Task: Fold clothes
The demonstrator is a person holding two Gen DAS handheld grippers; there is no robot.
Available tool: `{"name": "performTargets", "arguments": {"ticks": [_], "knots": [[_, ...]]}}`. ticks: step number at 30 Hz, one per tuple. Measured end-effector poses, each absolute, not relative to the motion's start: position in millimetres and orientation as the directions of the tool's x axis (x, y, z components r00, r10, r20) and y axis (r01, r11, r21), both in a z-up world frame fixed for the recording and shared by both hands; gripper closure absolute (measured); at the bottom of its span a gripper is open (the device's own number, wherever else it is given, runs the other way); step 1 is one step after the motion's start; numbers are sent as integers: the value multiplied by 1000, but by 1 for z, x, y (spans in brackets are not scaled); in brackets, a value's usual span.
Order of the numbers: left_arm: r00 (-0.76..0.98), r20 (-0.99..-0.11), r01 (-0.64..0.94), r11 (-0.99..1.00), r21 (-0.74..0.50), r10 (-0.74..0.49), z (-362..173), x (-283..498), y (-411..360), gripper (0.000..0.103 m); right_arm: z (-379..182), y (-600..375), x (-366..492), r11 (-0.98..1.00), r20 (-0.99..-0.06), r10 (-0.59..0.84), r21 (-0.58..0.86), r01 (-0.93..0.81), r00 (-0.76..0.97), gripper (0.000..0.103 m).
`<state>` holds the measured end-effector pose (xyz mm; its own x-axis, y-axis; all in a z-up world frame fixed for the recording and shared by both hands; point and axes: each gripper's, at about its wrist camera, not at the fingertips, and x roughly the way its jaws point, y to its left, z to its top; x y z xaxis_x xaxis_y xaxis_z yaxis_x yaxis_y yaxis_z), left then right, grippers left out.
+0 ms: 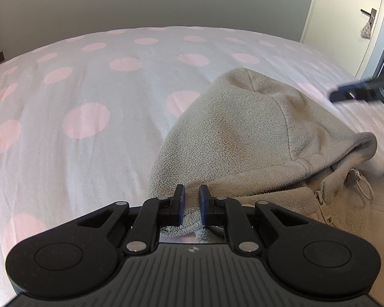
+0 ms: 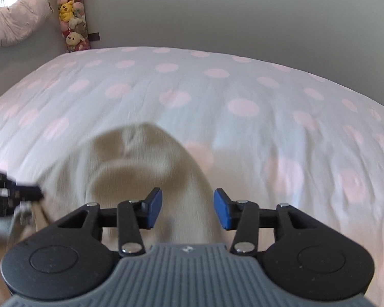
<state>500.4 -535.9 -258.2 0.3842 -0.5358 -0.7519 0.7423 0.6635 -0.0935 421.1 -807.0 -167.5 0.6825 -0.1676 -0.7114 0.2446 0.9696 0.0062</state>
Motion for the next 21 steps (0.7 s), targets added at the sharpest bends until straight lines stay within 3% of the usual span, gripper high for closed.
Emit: {"name": "performTargets", "arguments": {"ticks": [3,9,17,18,19,21], "knots": [[387,-746,747,658,-91,-542,-260,500,-534,93,-166,-802,461,979,-712,-161,-29,200,683,34],[382,-732,736,665,-129,-565,-265,501,-531,93,-187,-783,527,966,-766,-234,-250,58,599,21],[396,-710,723,675,-150,-582,-272,498,-528,93,-228,-816,538,977,-849,-196,-128,170,490,22],[398,-706,722,675,-154,-586,-273,498,-527,93,-230,-817,536,978,-848,-180,-101,180,499,27],[399,-702,720,675,-158,-590,-274,498,-526,93,-229,-818,534,982,-849,-148,-66,177,507,43],[407,-696,712,683,-165,-592,-276,498,-527,93,-226,-815,531,986,-852,-120,-42,162,510,56]]}}
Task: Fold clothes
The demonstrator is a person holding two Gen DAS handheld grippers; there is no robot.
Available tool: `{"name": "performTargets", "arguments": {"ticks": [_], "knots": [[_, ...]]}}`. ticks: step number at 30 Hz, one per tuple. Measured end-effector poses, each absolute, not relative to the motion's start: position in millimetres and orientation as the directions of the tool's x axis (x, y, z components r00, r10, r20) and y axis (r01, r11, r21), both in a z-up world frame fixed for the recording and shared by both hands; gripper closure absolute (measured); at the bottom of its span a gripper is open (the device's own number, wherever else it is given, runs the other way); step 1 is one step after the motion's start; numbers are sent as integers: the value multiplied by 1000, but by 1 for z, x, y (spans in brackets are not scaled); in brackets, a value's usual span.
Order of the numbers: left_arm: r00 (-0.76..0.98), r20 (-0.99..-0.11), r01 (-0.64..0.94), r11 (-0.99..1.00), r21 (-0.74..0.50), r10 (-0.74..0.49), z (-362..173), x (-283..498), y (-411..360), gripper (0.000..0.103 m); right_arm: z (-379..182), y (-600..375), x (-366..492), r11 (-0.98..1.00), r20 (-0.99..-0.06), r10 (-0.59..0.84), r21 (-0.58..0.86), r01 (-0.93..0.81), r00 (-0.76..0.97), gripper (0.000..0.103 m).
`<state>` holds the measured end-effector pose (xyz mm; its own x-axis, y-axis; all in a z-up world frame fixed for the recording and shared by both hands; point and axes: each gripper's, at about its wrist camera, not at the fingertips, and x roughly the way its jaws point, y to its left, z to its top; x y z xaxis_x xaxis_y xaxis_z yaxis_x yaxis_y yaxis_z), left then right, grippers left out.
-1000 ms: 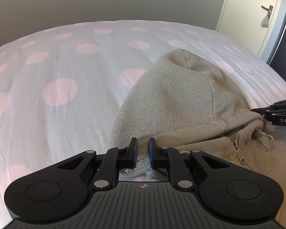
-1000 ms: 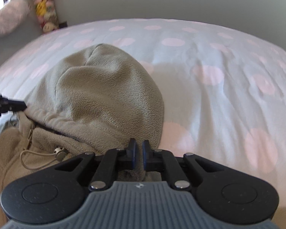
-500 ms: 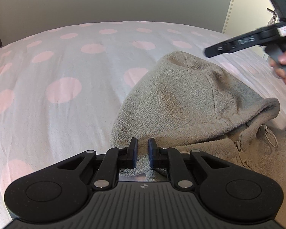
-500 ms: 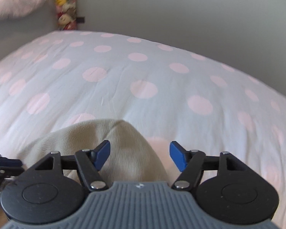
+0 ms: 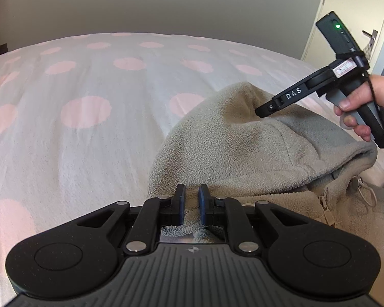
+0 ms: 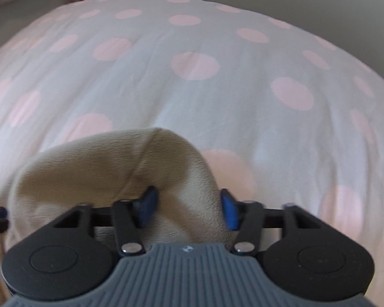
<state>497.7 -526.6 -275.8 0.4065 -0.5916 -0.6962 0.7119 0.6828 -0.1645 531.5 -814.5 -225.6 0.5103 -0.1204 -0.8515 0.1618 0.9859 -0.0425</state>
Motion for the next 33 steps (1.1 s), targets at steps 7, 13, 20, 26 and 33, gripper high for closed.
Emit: {"name": "performTargets", "arguments": {"ticks": [7,13,20,26,33], "knots": [[403,-712,693,700,-174,-576,-274,501,-530,93,-190,-802,506,994,-807,-88,-35,100,585,89],[390,-729,693,701,-170,-562,-258,503,-527,93,-135,-775,463,997,-714,-39,-75,-21,699,91],[388,-687,616,727,-303,-615,-219,499,-462,92,-90,-718,369,973,-572,63,-147,-177,818,92],[394,-689,610,734,-299,-608,-191,463,-413,90,-101,-663,279,933,-512,100,-248,-259,853,94],[307,-683,564,704,-431,-663,-185,411,-381,87,-141,-598,189,836,-520,106,-415,-359,848,95]]}}
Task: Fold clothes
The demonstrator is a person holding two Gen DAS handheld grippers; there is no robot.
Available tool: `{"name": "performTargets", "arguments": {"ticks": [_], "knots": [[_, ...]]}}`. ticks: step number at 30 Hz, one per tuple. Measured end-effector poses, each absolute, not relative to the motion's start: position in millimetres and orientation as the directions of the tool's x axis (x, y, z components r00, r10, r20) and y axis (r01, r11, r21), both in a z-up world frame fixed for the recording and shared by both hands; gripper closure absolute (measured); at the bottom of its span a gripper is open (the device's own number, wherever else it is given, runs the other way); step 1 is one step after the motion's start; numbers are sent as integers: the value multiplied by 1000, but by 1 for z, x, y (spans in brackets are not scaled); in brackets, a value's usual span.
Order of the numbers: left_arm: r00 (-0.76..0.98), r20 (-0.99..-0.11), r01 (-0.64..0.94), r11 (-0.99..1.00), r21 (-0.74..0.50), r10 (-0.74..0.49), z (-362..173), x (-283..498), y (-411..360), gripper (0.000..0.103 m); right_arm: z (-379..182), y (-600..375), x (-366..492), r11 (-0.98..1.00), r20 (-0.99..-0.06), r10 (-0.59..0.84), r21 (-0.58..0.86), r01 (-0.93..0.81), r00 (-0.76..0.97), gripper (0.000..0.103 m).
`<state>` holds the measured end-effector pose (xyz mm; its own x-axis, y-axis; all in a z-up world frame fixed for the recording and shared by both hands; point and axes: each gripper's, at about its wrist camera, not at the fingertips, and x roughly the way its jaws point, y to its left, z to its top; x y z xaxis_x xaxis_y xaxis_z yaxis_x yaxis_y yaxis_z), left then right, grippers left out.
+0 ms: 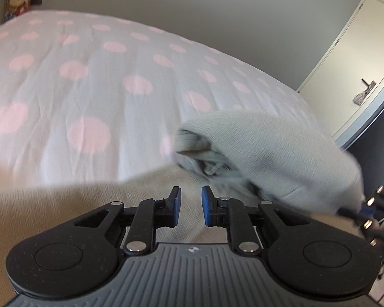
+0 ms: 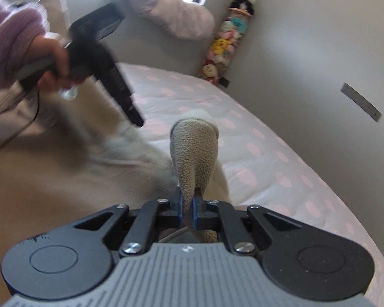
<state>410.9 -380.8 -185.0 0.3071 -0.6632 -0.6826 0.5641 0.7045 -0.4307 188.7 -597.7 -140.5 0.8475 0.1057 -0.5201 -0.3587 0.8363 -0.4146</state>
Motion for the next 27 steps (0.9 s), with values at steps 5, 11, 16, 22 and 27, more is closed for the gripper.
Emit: {"name": "performTargets", "arguments": {"ticks": [5,11,16,22,27], "knots": [[251,-653,493,675,-550,-715,-196,382,-366,74,-183,-573,151,791,-568,58,-475,-385,821,95],[228,-638,388,670,-633,-735,-212,370,-366,53,-219,-565,140,819,-570,-39,-489,-300,821,88],[232,-642,393,674,-626,-731,-203,374,-376,51,-208,-566,132,895,-558,-70,-401,-194,827,71],[251,-659,388,697,-602,-709,-197,382,-390,46,-186,-586,126,995,-546,-90,-77,57,833,68],[257,-681,372,721,-584,-685,-200,390,-402,46,-189,-610,126,933,-544,-97,243,267,834,57]]}}
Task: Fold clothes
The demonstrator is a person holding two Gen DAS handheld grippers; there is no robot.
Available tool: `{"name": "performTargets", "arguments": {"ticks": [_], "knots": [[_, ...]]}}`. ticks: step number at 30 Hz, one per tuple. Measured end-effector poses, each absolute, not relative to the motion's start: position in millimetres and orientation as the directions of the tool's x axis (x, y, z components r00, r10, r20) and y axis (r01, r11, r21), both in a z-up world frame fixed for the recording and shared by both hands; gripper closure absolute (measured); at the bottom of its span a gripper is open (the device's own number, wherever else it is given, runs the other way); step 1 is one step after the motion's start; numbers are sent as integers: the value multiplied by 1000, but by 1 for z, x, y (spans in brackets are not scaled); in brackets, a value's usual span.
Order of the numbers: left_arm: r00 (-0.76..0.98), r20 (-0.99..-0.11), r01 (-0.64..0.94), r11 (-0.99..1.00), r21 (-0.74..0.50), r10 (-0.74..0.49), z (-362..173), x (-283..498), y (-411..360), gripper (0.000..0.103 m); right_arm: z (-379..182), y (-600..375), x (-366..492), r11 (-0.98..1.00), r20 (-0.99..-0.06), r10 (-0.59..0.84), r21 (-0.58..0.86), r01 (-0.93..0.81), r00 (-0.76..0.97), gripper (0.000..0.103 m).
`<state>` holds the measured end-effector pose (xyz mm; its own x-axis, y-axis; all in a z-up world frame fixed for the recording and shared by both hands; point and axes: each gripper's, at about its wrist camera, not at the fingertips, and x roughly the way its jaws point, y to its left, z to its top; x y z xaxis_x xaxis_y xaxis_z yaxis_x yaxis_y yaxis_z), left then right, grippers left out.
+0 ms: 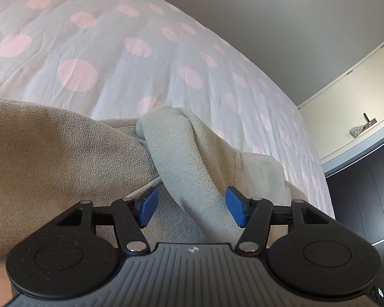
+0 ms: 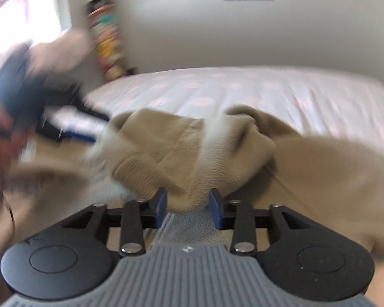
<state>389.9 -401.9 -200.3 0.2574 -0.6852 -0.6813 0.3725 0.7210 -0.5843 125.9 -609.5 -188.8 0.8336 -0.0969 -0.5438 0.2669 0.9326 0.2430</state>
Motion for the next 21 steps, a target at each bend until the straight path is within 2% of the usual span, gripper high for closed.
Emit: {"name": "performTargets", "arguments": {"ticks": [2,3,5,7,8,9,11,13,16,19,20,21], "knots": [[250,-686,360,723,-589,-683,-204,392,-406,46,-197,-617,128,867,-537,-82,377,326,840,50],[246,-688,355,724,-591,-682,-208,394,-408,47,-203,-624,130,826,-535,-67,444,348,842,43],[239,-688,339,723,-602,-685,-217,396,-407,49,-214,-638,133,727,-528,-37,569,385,848,42],[225,-682,316,715,-624,-696,-229,397,-404,72,-231,-648,135,615,-510,4,680,400,860,42],[217,-679,303,710,-636,-701,-236,398,-401,77,-240,-653,136,554,-500,23,727,405,866,42],[210,-675,290,704,-648,-707,-243,398,-398,83,-249,-657,136,492,-487,41,770,406,872,45],[216,-660,277,693,-666,-720,-253,395,-392,92,-263,-664,133,394,-439,62,836,382,896,57],[223,-630,263,669,-696,-744,-262,392,-384,96,-263,-670,134,366,-407,73,860,355,911,86],[256,-508,241,563,-790,-822,-262,387,-372,97,-247,-678,137,373,-325,87,887,272,942,93],[302,-252,193,317,-928,-920,-259,375,-358,98,-219,-691,129,395,-125,59,914,92,990,94],[315,-166,172,228,-958,-934,-260,370,-355,98,-214,-696,127,403,-90,59,913,59,994,94],[329,-81,152,138,-979,-941,-261,365,-351,98,-211,-699,127,423,-95,63,904,60,993,94]]}}
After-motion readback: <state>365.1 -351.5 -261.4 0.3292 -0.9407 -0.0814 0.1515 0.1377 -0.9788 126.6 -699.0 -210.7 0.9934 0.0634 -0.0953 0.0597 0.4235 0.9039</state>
